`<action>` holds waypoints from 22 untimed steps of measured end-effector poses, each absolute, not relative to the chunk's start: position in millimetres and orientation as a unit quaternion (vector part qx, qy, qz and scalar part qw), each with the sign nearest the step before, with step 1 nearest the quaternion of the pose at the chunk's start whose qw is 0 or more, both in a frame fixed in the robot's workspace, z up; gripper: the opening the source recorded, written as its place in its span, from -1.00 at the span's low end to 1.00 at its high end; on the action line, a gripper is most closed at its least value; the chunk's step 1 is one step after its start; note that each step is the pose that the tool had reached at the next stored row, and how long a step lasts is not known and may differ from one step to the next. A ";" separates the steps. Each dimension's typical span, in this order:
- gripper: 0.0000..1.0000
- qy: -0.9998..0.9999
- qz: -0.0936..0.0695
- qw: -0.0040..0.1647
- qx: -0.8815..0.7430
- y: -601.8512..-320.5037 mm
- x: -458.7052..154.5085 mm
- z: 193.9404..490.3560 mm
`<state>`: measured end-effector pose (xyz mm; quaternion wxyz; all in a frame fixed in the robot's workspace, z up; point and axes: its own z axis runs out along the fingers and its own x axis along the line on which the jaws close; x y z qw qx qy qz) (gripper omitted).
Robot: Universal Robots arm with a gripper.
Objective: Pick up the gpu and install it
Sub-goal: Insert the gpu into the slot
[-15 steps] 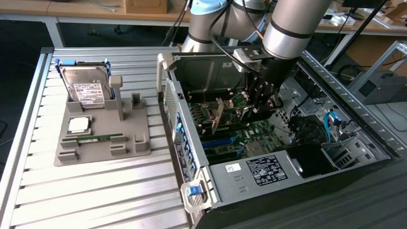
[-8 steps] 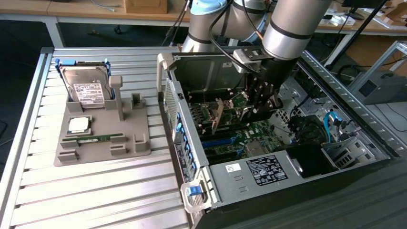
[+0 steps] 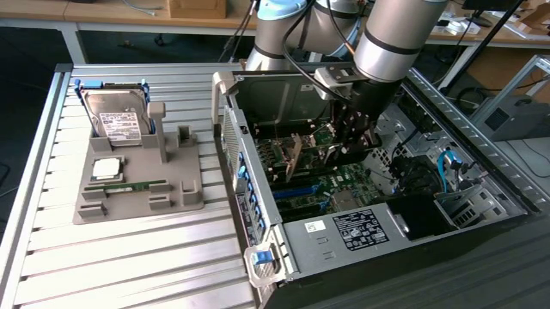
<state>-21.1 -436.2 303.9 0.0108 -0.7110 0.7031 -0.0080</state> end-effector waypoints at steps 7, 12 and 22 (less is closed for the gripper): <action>-0.47 0.703 -0.008 0.011 -0.711 -436.2 -21.1 302.3; -0.47 0.703 -0.008 0.011 -0.711 -436.2 -21.3 301.3; -0.47 0.703 -0.008 0.011 -0.711 -436.3 -21.6 299.1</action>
